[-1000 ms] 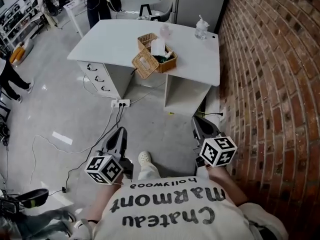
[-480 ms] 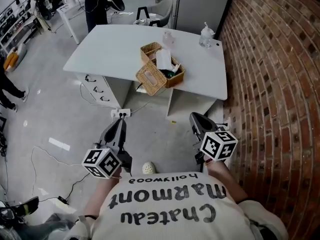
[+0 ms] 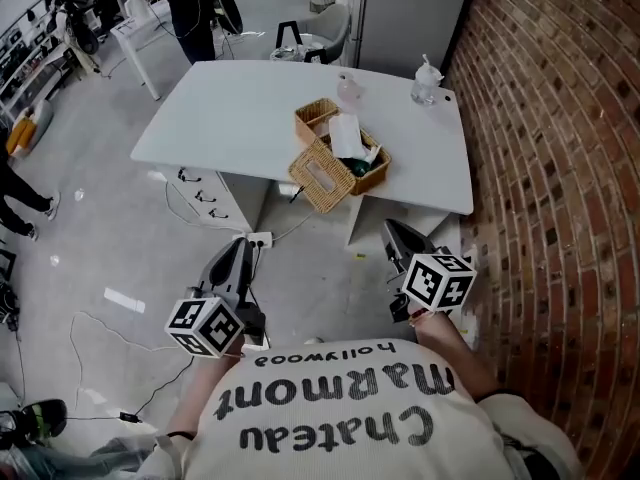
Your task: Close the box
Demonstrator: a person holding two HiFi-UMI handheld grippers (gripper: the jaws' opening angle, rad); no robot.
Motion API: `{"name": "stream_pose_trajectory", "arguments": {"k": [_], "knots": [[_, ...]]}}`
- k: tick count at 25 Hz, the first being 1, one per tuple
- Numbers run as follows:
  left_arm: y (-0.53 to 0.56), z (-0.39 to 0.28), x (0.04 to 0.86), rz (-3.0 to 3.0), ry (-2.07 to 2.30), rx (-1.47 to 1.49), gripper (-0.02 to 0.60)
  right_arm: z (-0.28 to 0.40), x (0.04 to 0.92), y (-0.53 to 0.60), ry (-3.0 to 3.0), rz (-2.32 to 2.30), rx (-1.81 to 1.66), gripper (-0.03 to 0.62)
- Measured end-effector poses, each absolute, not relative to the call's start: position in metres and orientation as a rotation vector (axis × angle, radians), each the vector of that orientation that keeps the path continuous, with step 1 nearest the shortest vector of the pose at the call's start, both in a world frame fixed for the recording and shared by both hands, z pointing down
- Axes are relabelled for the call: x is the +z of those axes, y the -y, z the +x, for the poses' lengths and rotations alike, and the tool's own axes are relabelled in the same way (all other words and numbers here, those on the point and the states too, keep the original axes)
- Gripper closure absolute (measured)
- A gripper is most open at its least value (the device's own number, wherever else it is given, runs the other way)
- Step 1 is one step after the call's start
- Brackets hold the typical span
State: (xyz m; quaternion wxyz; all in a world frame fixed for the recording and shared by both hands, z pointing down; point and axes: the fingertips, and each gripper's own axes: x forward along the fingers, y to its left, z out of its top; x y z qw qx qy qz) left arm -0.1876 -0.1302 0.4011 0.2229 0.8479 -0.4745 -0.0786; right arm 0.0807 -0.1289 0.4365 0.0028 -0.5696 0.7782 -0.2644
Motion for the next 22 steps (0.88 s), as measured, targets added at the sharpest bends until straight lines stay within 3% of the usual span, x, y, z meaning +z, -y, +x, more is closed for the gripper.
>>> {"name": "stream_pose_trajectory", "arguments": {"k": [9, 12, 22], "knots": [[0.141, -0.193, 0.449, 2.24, 1.302, -0.19, 0.58, 0.075, 0.491, 0.151, -2.459, -1.862, -0.958, 0.592], [0.151, -0.193, 0.451, 2.217, 1.322, -0.2, 0.58, 0.07, 0.496, 0.167, -2.541, -1.841, -0.96, 0.504], [0.175, -0.208, 0.442, 2.093, 1.514, -0.271, 0.58, 0.031, 0.501, 0.241, -2.97, -1.614, -0.857, 0.415]]}}
